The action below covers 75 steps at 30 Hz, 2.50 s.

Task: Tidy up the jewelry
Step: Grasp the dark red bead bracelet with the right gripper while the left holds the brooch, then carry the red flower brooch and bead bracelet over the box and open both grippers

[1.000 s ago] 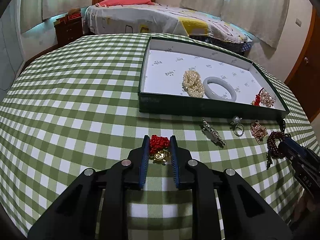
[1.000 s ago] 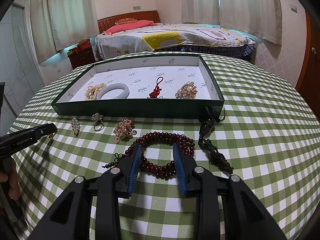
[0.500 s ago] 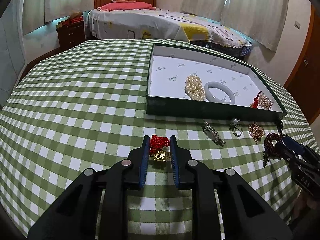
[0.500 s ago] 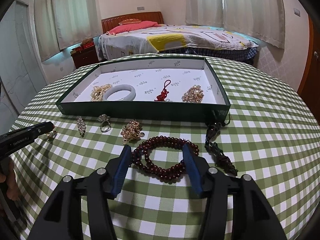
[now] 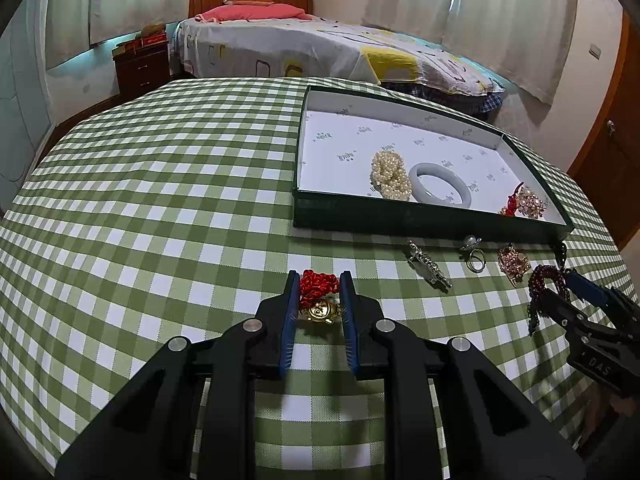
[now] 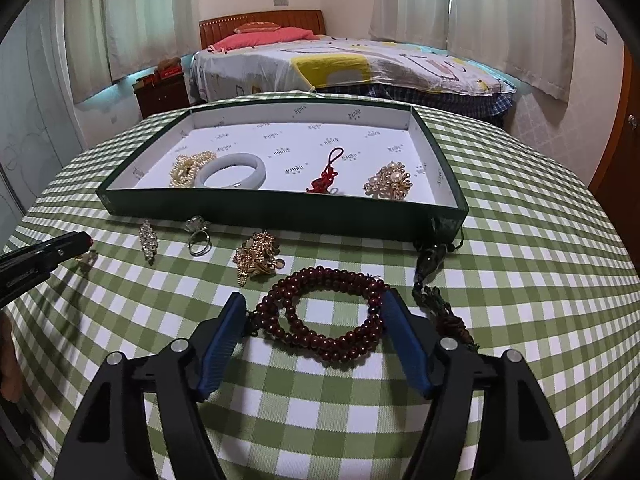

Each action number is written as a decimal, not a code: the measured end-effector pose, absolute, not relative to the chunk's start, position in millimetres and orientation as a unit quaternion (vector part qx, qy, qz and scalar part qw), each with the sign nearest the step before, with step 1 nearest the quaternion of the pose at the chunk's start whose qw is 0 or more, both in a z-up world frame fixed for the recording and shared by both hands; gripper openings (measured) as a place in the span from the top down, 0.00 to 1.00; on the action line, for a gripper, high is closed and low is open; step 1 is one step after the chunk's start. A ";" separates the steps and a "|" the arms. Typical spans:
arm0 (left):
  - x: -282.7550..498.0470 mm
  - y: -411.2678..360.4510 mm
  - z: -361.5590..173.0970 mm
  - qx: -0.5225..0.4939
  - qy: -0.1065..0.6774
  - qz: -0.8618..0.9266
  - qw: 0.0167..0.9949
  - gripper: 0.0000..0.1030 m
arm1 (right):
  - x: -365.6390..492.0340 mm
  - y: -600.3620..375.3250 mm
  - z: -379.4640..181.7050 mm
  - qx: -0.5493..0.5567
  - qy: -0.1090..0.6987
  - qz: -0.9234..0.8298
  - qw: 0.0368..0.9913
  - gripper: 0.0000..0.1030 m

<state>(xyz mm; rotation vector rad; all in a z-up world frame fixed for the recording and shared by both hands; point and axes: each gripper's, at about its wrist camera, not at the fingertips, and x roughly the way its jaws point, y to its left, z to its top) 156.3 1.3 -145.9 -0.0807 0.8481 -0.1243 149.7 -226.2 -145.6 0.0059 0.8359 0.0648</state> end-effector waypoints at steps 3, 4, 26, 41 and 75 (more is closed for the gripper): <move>156.7 0.9 -147.4 -0.040 0.413 -0.060 0.908 0.81 | 152.2 -224.1 -146.3 -0.003 0.408 0.029 0.912 0.31; 156.9 0.9 -147.8 -0.040 0.413 -0.059 0.908 0.81 | 153.3 -223.6 -146.6 -0.006 0.409 0.026 0.912 0.31; 153.3 -4.3 -151.7 -0.035 0.411 -0.060 0.909 0.81 | 132.2 -223.4 -146.3 -0.009 0.394 0.029 0.919 0.86; 140.8 -9.0 -126.8 -0.035 0.386 -0.073 0.919 0.81 | 114.6 -227.8 -121.2 0.002 0.358 0.028 0.933 0.89; 320.5 -84.5 -98.7 0.012 0.353 -0.106 0.929 0.81 | 277.0 -250.9 -92.5 0.027 0.316 0.018 0.948 0.89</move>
